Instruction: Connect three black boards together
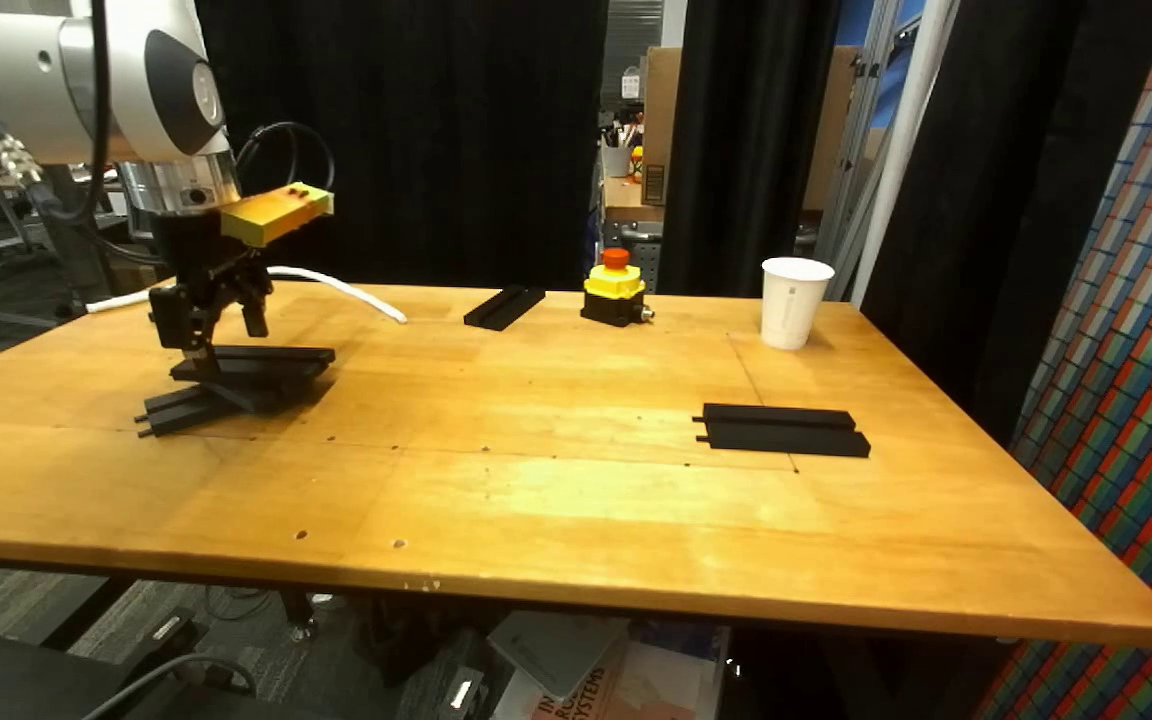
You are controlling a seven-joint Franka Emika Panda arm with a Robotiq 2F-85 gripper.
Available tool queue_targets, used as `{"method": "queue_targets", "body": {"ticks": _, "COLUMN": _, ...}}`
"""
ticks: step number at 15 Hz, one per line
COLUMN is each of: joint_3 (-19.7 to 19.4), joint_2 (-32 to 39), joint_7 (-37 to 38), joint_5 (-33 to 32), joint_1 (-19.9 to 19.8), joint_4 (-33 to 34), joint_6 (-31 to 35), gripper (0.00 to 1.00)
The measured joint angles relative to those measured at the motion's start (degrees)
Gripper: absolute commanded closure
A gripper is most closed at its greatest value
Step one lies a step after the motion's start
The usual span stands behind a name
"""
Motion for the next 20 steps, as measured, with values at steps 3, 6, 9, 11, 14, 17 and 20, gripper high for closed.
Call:
{"method": "queue_targets", "body": {"ticks": 3, "joint_3": -0.1, "joint_2": 1.6, "joint_7": -1.3, "joint_5": 0.0, "joint_1": -0.9, "joint_4": 0.9, "joint_6": 0.0, "gripper": 0.00}}
{"method": "queue_targets", "body": {"ticks": 6, "joint_3": -0.1, "joint_2": 2.9, "joint_7": -2.0, "joint_5": 0.0, "joint_1": -1.6, "joint_4": 1.7, "joint_6": 0.0, "gripper": 0.00}}
{"method": "queue_targets", "body": {"ticks": 9, "joint_3": -0.1, "joint_2": 3.9, "joint_7": -2.6, "joint_5": 0.0, "joint_1": -2.2, "joint_4": 2.5, "joint_6": 0.0, "gripper": 0.34}}
{"method": "queue_targets", "body": {"ticks": 11, "joint_3": -0.1, "joint_2": 4.1, "joint_7": -3.0, "joint_5": 0.0, "joint_1": -2.3, "joint_4": 2.8, "joint_6": 0.0, "gripper": 0.51}}
{"method": "queue_targets", "body": {"ticks": 14, "joint_3": -0.1, "joint_2": 4.0, "joint_7": -3.4, "joint_5": 0.0, "joint_1": -2.5, "joint_4": 3.5, "joint_6": 0.0, "gripper": 0.54}}
{"method": "queue_targets", "body": {"ticks": 17, "joint_3": -0.2, "joint_2": 4.1, "joint_7": -3.5, "joint_5": 0.0, "joint_1": -2.7, "joint_4": 3.5, "joint_6": 0.0, "gripper": 0.54}}
{"method": "queue_targets", "body": {"ticks": 20, "joint_3": -0.3, "joint_2": 4.0, "joint_7": -3.6, "joint_5": 0.0, "joint_1": -3.6, "joint_4": 3.4, "joint_6": -0.1, "gripper": 0.54}}
